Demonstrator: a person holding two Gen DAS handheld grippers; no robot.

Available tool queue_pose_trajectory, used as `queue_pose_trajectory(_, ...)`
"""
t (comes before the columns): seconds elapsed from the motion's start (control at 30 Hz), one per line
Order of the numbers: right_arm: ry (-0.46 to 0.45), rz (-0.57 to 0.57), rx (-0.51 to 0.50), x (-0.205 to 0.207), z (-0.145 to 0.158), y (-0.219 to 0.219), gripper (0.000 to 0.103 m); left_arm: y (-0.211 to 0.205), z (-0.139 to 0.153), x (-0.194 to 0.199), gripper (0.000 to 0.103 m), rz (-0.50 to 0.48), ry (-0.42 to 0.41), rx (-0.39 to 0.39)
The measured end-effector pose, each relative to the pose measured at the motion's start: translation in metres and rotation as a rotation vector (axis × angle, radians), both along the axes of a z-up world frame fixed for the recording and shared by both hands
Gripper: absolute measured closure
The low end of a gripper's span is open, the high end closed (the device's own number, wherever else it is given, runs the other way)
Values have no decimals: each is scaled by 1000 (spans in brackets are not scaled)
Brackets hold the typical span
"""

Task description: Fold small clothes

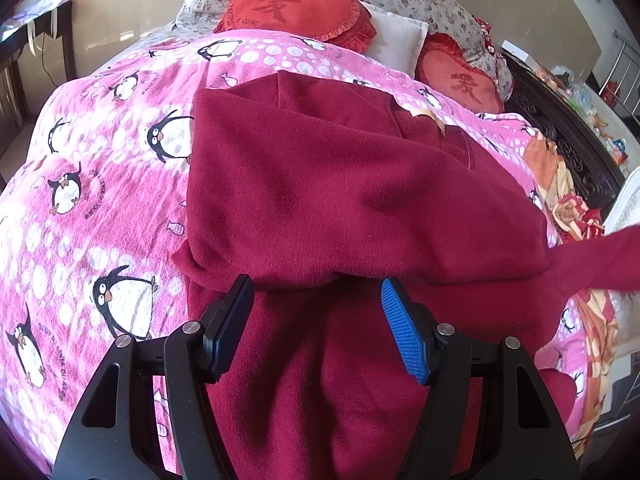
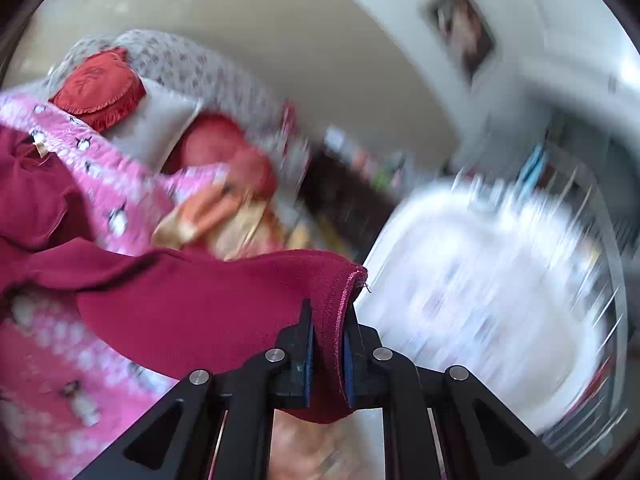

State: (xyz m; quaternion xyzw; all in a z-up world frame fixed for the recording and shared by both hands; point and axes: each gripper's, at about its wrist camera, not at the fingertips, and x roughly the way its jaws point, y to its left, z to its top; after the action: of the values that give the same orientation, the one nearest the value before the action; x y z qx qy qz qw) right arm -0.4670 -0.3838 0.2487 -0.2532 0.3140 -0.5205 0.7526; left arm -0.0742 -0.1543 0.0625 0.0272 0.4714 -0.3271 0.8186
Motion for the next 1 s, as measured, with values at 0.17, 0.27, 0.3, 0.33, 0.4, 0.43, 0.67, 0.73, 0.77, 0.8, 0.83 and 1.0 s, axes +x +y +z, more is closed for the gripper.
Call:
queue_pose_trajectory(0.17,0,142,-305,51,48,24,92,10,10,-2,37,9,-16,-21)
queue_pose_trajectory(0.27,-87,260,-319,86,71,38,92,22,23,-1,37,21,-46,-39)
queue_pose_trajectory(0.3,-122,317,-303,101,77,45,92,25,27,-1,37,29,-58,-44)
queue_pose_trajectory(0.33,-140,356,-294,113,80,51,92,30,31,1,37,38,-69,-48)
queue_pose_trajectory(0.4,-172,456,-272,141,83,66,92,41,39,4,37,58,-85,-58)
queue_pose_trajectory(0.43,-188,530,-255,160,83,77,92,46,41,6,37,67,-92,-61)
queue_pose_trajectory(0.67,-130,964,-155,282,43,155,92,81,46,25,37,149,-107,-59)
queue_pose_trajectory(0.73,-72,1091,-93,317,20,181,90,87,42,32,37,171,-98,-51)
queue_pose_trajectory(0.77,-33,1115,-68,332,7,188,75,90,40,34,37,178,-89,-49)
queue_pose_trajectory(0.8,31,1128,-29,351,-8,198,45,93,39,37,37,184,-80,-52)
queue_pose_trajectory(0.83,65,1129,15,363,-19,205,35,96,38,39,37,189,-74,-58)
queue_pose_trajectory(1.0,8,1104,235,372,-30,190,31,102,31,46,37,190,-52,-84)
